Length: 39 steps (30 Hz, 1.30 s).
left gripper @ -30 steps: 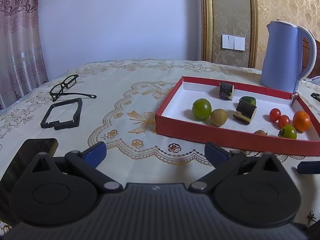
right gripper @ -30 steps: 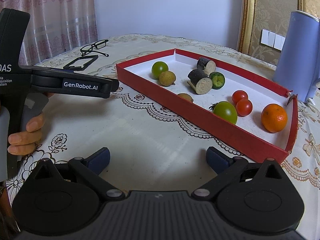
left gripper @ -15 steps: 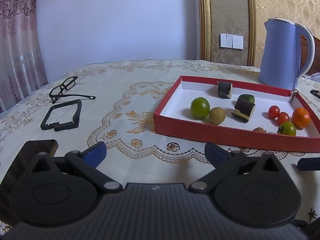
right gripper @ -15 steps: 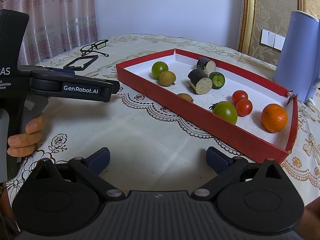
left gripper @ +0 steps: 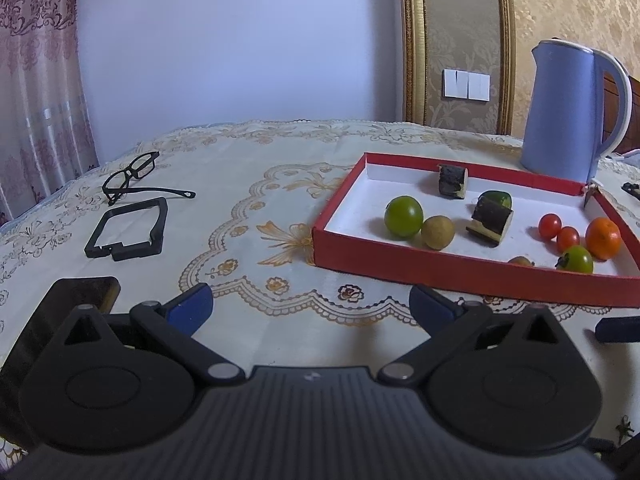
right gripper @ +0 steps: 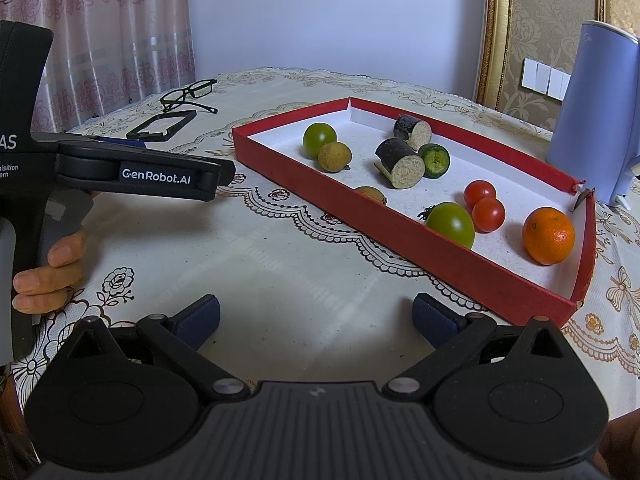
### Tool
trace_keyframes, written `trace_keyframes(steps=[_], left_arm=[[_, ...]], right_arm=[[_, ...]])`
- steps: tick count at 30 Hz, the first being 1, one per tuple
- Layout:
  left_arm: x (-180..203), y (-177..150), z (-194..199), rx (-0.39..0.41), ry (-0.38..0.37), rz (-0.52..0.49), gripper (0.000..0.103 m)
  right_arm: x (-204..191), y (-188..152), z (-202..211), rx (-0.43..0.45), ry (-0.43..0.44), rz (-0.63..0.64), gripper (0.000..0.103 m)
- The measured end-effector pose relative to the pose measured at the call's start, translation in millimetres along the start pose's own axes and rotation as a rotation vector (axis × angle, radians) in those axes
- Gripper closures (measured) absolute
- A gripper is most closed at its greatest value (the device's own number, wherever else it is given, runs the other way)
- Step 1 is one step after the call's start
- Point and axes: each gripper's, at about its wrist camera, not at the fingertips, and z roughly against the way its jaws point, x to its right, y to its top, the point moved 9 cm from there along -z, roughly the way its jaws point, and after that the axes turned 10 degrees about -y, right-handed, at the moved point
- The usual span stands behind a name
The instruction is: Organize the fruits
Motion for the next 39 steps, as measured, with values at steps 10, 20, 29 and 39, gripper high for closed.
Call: trace_keyframes(steps=[10,20,29,39], left_arm=[[0.7,-0.5,0.1,-0.001,0.004,-0.004,0.0],[0.0,-0.4,-0.4,0.0,0.008,-0.008,0.0],[0.6,-0.5,-0.5,0.005,0.012,-0.018,0.0],[2.7,-1.2,0.0,0.0,0.01,-0.025,0.0]], right_arm=[[0.0,0.0,-0.1,0.0,0.0,0.0,0.0],[0.0,0.2,0.0,0.0,0.0,0.0,0.0],[-0.1,0.3,0.0,-0.001,0.0,0.0,0.0],[-0.3,0.5,0.0,-0.001,0.0,0.0,0.0]])
